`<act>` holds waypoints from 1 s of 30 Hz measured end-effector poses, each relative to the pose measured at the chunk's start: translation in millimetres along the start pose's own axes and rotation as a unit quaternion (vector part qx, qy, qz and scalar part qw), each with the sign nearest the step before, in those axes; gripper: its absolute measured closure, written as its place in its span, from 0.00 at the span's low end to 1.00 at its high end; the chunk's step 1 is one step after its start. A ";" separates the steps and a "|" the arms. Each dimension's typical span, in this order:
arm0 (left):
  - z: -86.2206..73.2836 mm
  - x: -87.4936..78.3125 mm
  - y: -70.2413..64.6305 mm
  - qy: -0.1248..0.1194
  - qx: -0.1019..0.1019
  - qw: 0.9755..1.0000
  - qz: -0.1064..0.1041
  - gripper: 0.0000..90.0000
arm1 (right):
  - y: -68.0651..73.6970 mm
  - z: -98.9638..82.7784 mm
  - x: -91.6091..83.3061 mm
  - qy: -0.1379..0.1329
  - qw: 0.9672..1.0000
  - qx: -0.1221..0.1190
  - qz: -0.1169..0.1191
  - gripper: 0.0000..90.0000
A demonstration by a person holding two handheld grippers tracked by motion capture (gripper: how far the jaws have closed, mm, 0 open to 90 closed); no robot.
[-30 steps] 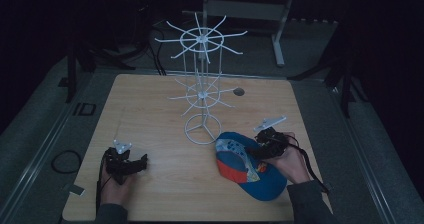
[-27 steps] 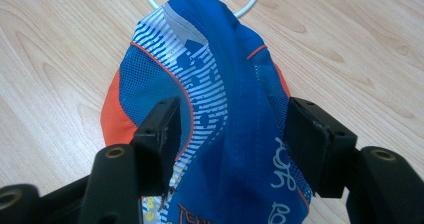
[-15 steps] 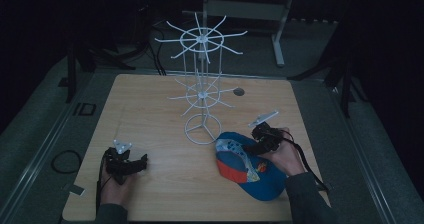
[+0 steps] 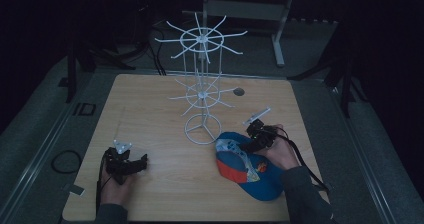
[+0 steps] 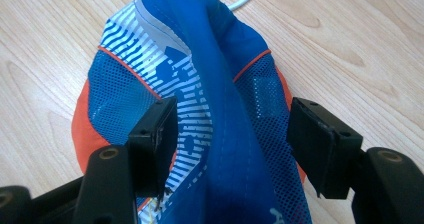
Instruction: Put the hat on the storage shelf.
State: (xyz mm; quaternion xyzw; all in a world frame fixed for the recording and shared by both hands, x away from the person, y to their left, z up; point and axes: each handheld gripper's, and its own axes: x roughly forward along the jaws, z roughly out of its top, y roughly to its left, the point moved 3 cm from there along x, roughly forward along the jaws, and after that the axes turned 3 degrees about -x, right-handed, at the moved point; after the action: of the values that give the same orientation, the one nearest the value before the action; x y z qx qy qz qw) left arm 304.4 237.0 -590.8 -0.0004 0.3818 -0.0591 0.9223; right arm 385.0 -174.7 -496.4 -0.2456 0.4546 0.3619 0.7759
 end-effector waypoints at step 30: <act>0.0 0.0 -0.1 0.000 0.000 1.000 0.000 0.17 | -4.9 13.2 33.1 0.074 0.997 -0.025 0.020 0.53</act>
State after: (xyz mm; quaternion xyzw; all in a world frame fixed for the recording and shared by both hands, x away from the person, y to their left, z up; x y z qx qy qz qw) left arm 304.3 236.9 -590.8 -0.0002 0.3819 -0.0596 0.9223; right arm 406.6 -157.2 -519.3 -0.2821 0.5062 0.3691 0.7266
